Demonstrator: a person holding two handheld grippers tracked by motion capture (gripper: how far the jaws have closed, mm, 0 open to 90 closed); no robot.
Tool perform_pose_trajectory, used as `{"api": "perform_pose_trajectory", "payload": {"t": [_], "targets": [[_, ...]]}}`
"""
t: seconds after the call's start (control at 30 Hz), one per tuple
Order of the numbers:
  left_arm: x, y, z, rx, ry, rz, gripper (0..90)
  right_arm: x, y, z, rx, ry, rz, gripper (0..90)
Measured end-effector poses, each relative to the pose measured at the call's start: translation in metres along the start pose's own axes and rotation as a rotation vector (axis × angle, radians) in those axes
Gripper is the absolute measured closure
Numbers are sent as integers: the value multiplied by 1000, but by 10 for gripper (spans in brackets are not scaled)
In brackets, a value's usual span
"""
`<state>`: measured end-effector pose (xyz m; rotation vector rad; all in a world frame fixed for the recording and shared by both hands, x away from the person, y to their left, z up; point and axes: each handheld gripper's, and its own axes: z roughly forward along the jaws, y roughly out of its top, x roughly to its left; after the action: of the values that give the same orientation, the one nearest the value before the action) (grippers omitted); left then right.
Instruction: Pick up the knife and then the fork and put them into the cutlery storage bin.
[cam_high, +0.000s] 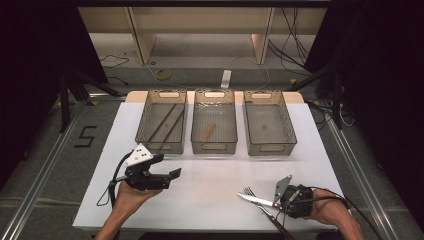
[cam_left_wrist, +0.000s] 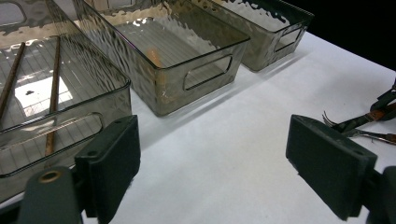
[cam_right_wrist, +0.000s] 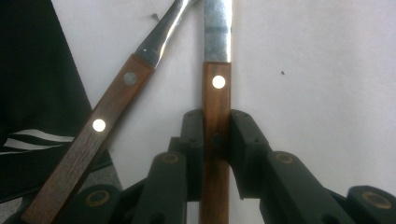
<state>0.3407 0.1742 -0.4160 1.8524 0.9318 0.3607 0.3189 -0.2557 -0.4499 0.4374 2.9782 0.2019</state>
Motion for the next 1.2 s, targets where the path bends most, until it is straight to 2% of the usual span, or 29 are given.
{"api": "perform_pose_trajectory", "payload": {"t": [0.13,0.2,0.23,0.33,0.43,0.6,0.77,0.93,1.0,1.1,1.2], "targets": [[0,0,0,1,0,1,173,0,0,0,-7,-3,-5,767],[0,0,0,0,-1,0,173,1,0,-1,-17,-1,13,768],[0,0,0,0,-1,-1,172,0,-1,-2,-21,-6,1,768],[0,0,0,-4,-1,-5,173,0,-2,-5,-44,-8,16,767],[0,0,-1,-4,-2,-6,172,-3,-3,-10,-105,-1,31,768],[1,1,-2,-16,0,-7,172,-9,-5,-19,-219,-10,108,768],[1,1,-3,-27,1,-11,172,-20,-4,-24,-317,-40,231,768],[2,1,-4,-28,3,-10,172,-42,1,-32,-404,-78,367,768],[2,1,-4,-29,2,-10,172,-53,3,-35,-458,-74,419,768],[2,1,-3,-30,2,-11,172,-68,7,-37,-491,-96,479,768],[2,1,-4,-30,2,-11,172,-80,12,-38,-494,-111,534,767]]}}
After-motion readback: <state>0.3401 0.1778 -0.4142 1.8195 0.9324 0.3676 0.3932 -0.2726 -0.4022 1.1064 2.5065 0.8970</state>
